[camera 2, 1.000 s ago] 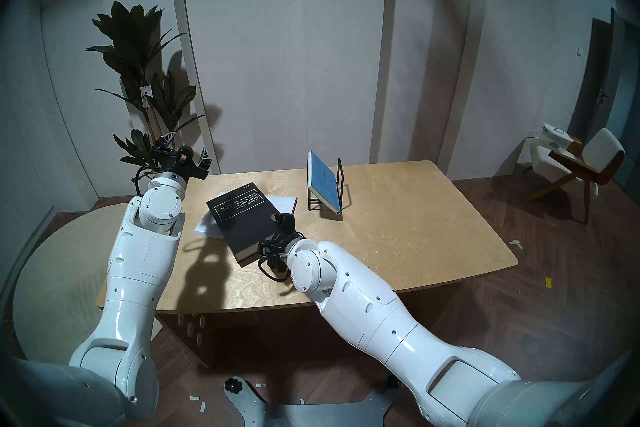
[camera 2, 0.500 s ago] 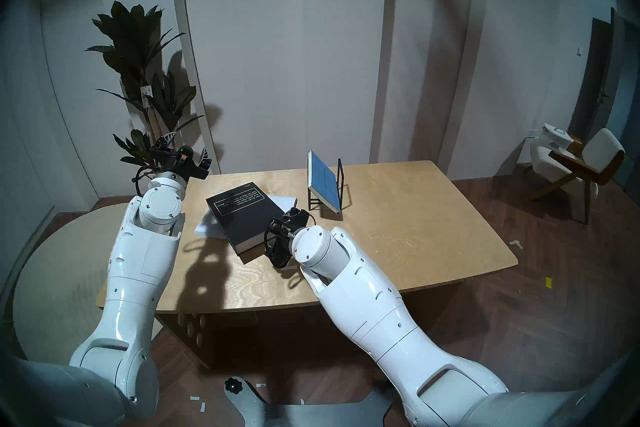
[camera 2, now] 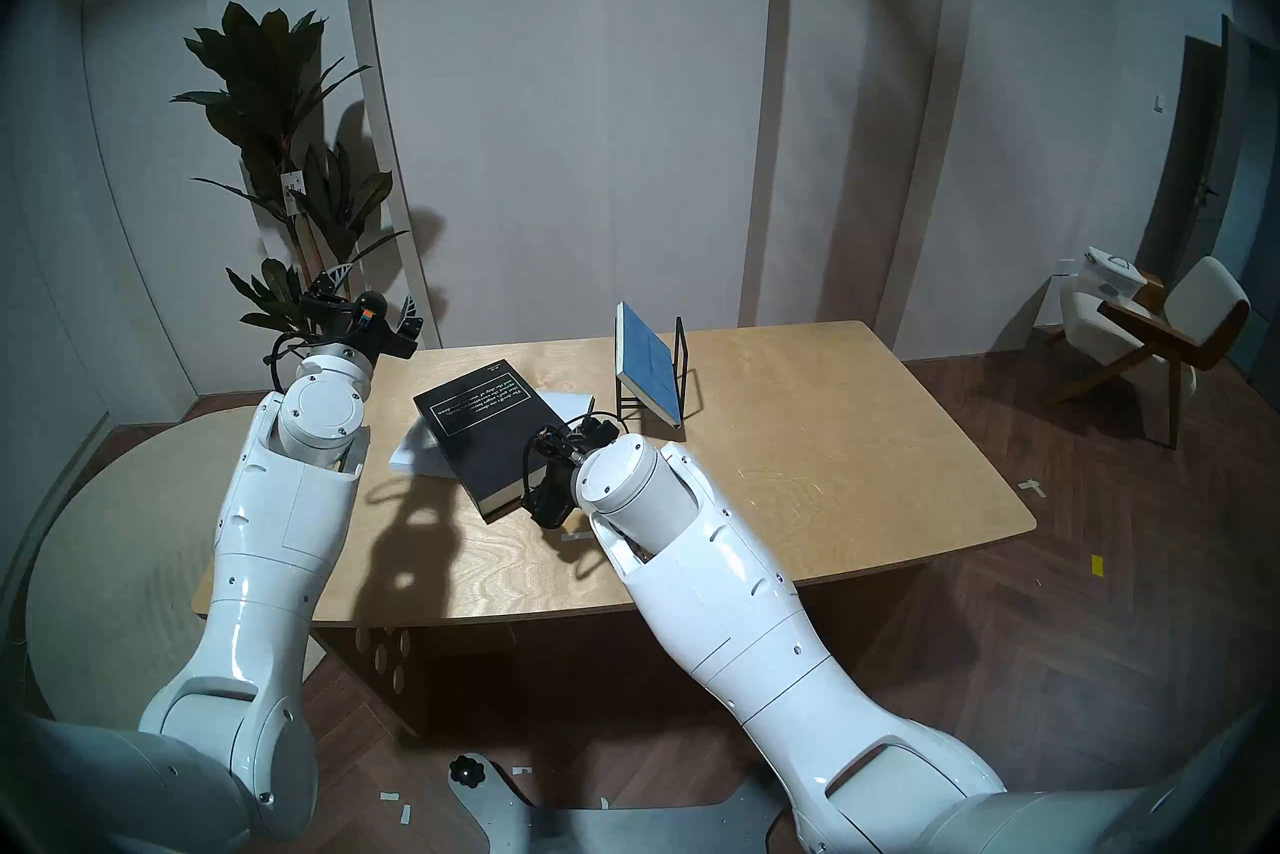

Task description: Stack the books into one stack

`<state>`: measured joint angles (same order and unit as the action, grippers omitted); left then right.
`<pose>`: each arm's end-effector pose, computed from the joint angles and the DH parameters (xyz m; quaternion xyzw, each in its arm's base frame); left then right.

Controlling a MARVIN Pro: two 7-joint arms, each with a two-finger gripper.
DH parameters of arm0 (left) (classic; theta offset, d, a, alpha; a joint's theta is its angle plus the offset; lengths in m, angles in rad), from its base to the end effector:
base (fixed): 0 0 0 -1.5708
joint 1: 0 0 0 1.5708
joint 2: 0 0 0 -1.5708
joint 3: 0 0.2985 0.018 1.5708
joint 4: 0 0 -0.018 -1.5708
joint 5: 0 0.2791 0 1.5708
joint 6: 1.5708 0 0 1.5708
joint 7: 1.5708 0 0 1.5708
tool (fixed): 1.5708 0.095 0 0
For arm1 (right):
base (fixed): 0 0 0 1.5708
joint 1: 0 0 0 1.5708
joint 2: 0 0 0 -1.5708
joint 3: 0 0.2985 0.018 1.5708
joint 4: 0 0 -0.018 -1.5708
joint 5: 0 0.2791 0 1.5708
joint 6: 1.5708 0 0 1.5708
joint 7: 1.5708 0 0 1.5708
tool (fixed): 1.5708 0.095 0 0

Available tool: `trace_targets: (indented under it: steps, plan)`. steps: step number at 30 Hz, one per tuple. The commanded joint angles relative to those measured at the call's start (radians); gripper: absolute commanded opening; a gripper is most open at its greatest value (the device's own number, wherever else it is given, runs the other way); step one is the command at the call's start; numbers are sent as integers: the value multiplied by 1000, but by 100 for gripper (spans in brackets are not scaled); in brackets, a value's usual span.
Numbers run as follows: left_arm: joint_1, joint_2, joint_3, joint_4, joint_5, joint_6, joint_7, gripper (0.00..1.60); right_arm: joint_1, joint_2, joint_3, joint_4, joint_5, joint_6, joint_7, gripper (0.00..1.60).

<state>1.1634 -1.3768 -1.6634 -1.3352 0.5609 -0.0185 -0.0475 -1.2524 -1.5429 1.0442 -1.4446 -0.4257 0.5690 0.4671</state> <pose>0.5001 0.1075 -0.2098 -0.6120 0.1979 -0.7053 0.2982 0.4157 0.1845 -0.3101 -0.7538 -0.4515 -0.4753 0.0458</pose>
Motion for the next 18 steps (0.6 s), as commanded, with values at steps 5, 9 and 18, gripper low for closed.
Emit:
trace_targets:
  steps: [5,9,18]
  plan:
    - [-22,-1,3,-22,-1,-4,0,160,-88,-62,91,-156,67,-19,-95,160]
    - [-23,-1,3,-21,-1,-5,1,160,-113,-64,109,-218,65,-69,-161,160]
    - [-22,-1,3,-19,-1,-5,2,160,-112,-78,189,-299,78,-197,-305,160]
